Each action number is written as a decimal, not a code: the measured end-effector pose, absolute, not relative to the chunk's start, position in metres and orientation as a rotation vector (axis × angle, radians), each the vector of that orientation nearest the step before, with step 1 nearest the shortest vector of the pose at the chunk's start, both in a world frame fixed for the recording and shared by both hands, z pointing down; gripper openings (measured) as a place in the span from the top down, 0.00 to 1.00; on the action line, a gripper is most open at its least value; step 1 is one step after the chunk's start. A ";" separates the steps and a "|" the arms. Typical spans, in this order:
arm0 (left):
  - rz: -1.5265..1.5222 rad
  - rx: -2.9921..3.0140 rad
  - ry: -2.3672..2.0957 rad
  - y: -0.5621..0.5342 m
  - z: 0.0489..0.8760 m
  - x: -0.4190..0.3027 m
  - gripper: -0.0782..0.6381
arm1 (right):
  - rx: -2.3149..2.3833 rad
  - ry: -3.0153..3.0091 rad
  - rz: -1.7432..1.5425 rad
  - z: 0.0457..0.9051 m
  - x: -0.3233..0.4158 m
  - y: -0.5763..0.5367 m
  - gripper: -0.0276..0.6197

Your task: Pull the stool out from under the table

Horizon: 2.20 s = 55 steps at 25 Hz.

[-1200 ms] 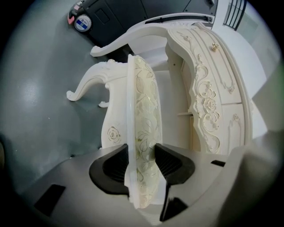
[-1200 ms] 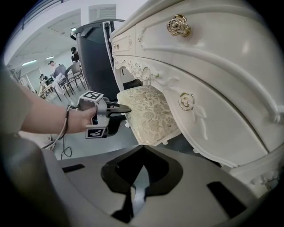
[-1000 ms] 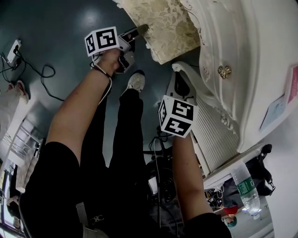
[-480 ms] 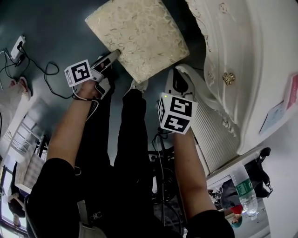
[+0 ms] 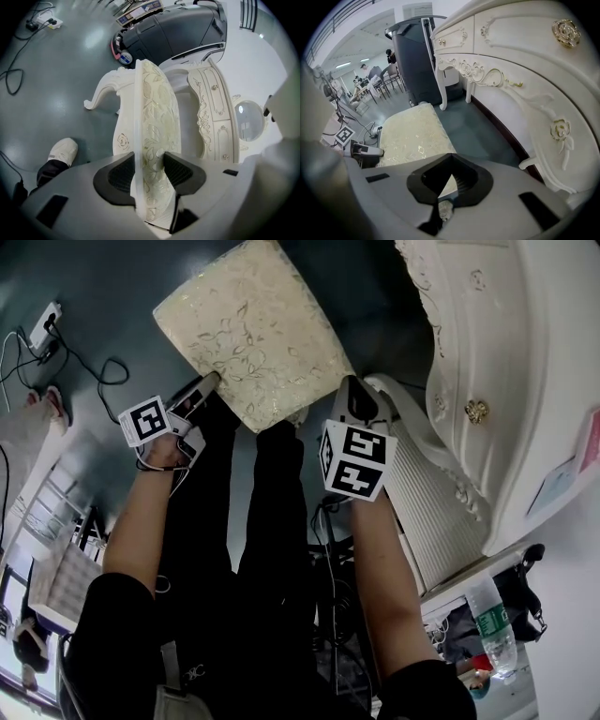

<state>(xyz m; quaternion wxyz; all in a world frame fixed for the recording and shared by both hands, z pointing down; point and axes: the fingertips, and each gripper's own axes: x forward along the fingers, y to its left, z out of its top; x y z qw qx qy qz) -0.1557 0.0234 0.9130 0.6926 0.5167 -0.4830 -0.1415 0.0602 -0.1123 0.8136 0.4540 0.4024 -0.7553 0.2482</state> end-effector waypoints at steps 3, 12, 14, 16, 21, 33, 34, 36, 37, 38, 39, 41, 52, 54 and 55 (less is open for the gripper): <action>-0.321 1.144 -1.094 0.035 0.910 -0.159 0.62 | 0.984 -1.870 0.619 0.816 0.052 -0.111 0.95; 0.227 1.318 -1.456 0.035 0.856 -0.183 0.89 | 0.976 -1.845 0.650 0.825 0.042 -0.101 0.95; 0.313 1.372 -1.473 0.024 0.843 -0.182 0.89 | 0.985 -1.852 0.656 0.821 0.036 -0.103 0.95; 0.364 1.416 -1.478 0.011 0.830 -0.178 0.89 | 0.991 -1.865 0.654 0.813 0.030 -0.104 0.95; 0.439 1.584 -1.472 -0.035 0.770 -0.156 0.89 | 0.991 -1.928 0.626 0.773 0.015 -0.107 0.95; 0.522 1.824 -1.484 -0.109 0.579 -0.083 0.89 | 1.116 -2.154 0.521 0.575 0.018 -0.118 0.95; 0.520 1.848 -1.482 -0.115 0.562 -0.077 0.89 | 1.149 -2.160 0.505 0.558 0.025 -0.122 0.95; 0.502 1.909 -1.493 -0.131 0.523 -0.067 0.89 | 1.235 -2.183 0.474 0.523 0.039 -0.134 0.95; 0.490 1.946 -1.502 -0.139 0.503 -0.062 0.89 | 1.283 -2.200 0.463 0.506 0.044 -0.140 0.95; 0.479 1.984 -1.509 -0.145 0.483 -0.057 0.89 | 1.331 -2.217 0.458 0.488 0.049 -0.144 0.95; 0.473 2.019 -1.513 -0.149 0.464 -0.050 0.89 | 1.379 -2.230 0.459 0.471 0.055 -0.145 0.95; 0.466 2.083 -1.515 -0.155 0.430 -0.037 0.89 | 1.465 -2.250 0.468 0.440 0.064 -0.148 0.95; 0.397 2.345 -1.528 -0.172 0.290 0.012 0.89 | 1.817 -2.420 0.329 0.274 0.099 -0.168 0.95; 0.381 2.383 -1.538 -0.174 0.270 0.016 0.89 | 1.840 -2.442 0.297 0.251 0.103 -0.169 0.95; 0.372 2.400 -1.539 -0.175 0.261 0.017 0.89 | 1.849 -2.451 0.294 0.244 0.105 -0.169 0.95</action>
